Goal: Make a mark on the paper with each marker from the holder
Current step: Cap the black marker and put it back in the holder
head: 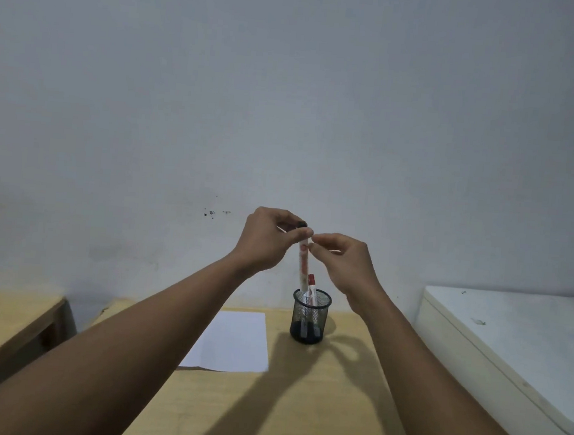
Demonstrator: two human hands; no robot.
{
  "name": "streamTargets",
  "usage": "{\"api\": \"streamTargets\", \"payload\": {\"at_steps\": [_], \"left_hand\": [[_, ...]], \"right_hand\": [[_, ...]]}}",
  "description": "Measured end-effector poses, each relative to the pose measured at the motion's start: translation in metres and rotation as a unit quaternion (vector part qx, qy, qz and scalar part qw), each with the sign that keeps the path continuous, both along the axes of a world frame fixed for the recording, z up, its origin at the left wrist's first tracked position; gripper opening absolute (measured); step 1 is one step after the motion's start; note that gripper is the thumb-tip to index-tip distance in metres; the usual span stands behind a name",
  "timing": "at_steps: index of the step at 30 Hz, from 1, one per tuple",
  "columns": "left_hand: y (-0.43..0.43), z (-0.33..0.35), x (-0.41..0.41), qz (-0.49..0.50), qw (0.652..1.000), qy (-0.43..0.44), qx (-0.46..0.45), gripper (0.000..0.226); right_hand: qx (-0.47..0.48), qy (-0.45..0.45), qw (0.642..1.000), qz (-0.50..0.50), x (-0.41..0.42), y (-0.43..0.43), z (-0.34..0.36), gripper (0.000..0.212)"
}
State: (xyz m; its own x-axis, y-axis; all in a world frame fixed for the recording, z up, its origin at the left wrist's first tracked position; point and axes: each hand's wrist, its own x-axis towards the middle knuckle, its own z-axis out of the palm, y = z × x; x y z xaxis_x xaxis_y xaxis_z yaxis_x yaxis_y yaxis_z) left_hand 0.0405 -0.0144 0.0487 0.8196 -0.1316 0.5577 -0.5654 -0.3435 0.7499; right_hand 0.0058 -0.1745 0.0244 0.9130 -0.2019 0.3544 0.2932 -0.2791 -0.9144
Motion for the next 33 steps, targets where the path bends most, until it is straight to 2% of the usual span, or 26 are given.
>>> {"api": "streamTargets", "payload": {"at_steps": [1, 4, 7, 9, 11, 13, 17, 20, 22, 24, 28, 33], "left_hand": [[-0.005, -0.002, 0.006, -0.002, 1.000, 0.011, -0.005, 0.021], [-0.019, -0.009, 0.022, -0.024, 0.997, 0.055, -0.040, 0.024], [-0.030, -0.016, 0.037, -0.049, 0.992, 0.092, -0.067, 0.025], [-0.035, -0.025, 0.050, -0.047, 0.992, 0.100, -0.063, 0.029], [-0.036, -0.041, 0.065, -0.010, 0.995, 0.096, 0.005, 0.036], [-0.036, -0.063, 0.080, 0.023, 0.987, 0.097, 0.126, 0.048], [-0.036, -0.101, 0.095, 0.045, 0.930, 0.131, 0.341, 0.095], [-0.039, -0.118, 0.102, 0.037, 0.905, 0.144, 0.400, 0.116], [-0.043, -0.124, 0.105, 0.015, 0.904, 0.156, 0.397, 0.111], [-0.047, -0.127, 0.107, -0.004, 0.915, 0.150, 0.375, 0.092], [-0.049, -0.136, 0.114, 0.005, 0.925, 0.124, 0.359, 0.072], [-0.048, -0.143, 0.120, 0.011, 0.927, 0.106, 0.361, 0.070]], "right_hand": [[-0.035, 0.002, 0.999, -0.001, 0.005, -0.002, -0.001, 0.017], [-0.139, -0.010, 0.990, -0.033, 0.024, -0.010, -0.007, 0.028], [-0.215, -0.010, 0.972, -0.090, 0.045, -0.022, -0.015, 0.017], [-0.228, -0.003, 0.967, -0.112, 0.059, -0.029, -0.022, 0.013], [-0.208, 0.008, 0.969, -0.136, 0.077, -0.035, -0.033, 0.011], [-0.188, 0.016, 0.969, -0.159, 0.094, -0.044, -0.047, 0.012], [-0.191, 0.040, 0.968, -0.157, 0.118, -0.052, -0.075, 0.031], [-0.212, 0.052, 0.965, -0.144, 0.128, -0.054, -0.091, 0.042], [-0.240, 0.053, 0.959, -0.137, 0.134, -0.055, -0.100, 0.052], [-0.280, 0.056, 0.949, -0.133, 0.139, -0.055, -0.108, 0.059], [-0.338, 0.075, 0.929, -0.129, 0.146, -0.055, -0.117, 0.044], [-0.330, 0.092, 0.931, -0.129, 0.150, -0.053, -0.119, 0.031]]}}
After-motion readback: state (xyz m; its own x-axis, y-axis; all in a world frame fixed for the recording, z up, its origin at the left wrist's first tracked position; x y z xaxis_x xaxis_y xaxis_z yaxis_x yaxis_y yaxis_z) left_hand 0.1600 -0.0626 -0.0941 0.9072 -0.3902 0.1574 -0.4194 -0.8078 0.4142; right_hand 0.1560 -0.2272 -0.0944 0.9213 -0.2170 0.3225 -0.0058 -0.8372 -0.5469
